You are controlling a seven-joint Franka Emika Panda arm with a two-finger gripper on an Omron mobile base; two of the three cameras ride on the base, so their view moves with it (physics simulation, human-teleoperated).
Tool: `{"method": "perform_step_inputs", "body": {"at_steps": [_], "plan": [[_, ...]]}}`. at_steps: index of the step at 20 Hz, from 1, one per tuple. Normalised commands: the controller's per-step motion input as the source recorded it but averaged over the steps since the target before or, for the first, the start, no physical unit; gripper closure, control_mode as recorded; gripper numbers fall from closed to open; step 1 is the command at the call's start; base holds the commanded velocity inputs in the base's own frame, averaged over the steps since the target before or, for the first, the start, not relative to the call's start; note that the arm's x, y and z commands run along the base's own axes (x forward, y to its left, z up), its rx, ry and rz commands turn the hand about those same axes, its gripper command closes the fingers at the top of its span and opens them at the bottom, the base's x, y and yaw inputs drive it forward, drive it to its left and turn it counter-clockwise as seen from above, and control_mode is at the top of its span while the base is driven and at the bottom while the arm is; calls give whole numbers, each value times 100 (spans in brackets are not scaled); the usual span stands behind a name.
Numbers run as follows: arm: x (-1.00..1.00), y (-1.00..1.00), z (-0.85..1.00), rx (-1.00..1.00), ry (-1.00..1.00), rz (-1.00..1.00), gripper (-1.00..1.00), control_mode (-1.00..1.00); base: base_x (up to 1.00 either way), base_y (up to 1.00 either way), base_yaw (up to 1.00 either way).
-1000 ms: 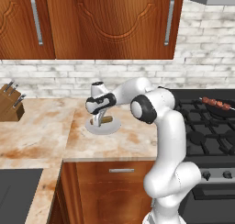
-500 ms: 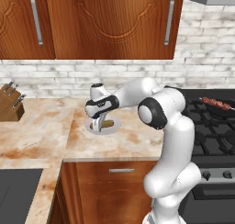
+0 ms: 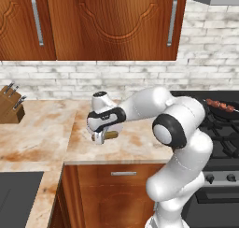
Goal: Place the cold items (banana and apple) from the fridge in one tupperware on the dining counter. Place the warm items (kebab skewer and hot dog) in the stove area in another tupperware.
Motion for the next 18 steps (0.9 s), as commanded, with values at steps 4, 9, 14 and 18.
{"method": "perform_step_inputs", "body": {"at_steps": [4, 9, 14, 18], "plan": [[-75, 0, 37, 1, 0, 0, 100, -100, 0, 0, 0], [-77, 0, 41, 3, 0, 0, 100, -100, 0, 0, 0], [-77, 0, 43, 8, 0, 0, 100, -100, 0, 0, 0], [-72, -6, 58, 15, -5, 0, 100, -100, 0, 0, 0]]}}
